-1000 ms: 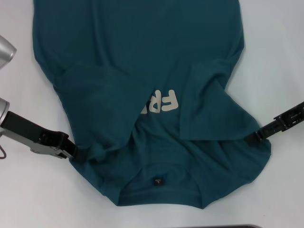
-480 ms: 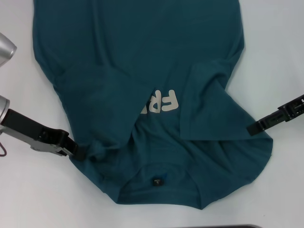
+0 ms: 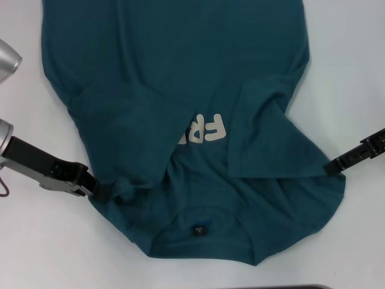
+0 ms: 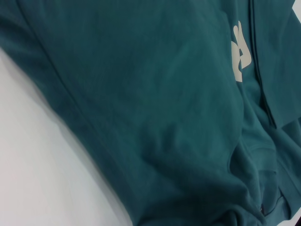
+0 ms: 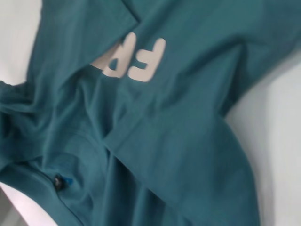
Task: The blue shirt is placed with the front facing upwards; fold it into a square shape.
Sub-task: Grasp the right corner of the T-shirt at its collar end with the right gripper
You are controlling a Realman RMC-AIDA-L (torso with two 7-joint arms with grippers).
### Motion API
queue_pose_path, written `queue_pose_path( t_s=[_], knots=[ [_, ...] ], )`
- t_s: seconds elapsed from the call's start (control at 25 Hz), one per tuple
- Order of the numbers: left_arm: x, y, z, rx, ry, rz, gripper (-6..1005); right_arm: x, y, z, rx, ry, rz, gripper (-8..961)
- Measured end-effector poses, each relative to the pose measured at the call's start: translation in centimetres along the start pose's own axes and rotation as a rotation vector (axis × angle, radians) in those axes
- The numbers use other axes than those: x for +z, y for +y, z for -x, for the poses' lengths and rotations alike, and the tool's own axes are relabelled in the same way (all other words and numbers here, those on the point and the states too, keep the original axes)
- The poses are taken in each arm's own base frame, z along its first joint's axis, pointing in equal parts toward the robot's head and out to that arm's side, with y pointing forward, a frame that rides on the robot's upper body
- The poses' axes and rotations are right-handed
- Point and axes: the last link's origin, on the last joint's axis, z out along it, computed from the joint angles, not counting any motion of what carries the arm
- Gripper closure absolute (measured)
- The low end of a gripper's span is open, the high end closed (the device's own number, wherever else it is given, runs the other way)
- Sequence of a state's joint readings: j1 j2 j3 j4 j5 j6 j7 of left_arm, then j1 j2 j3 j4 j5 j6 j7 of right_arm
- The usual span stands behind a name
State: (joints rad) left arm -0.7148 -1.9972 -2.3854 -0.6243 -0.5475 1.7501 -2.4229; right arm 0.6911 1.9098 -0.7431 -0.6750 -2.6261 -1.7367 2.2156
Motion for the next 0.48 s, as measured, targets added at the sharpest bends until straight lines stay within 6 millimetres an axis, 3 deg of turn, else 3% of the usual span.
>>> queue_pose_path(
  t_s=[0.48],
  knots=[
    [-0.01, 0.04, -0.05, -0.001, 0.0, 0.0, 962, 0.8, -0.07, -0.24, -0.016, 0.032, -0.022, 94]
  ],
)
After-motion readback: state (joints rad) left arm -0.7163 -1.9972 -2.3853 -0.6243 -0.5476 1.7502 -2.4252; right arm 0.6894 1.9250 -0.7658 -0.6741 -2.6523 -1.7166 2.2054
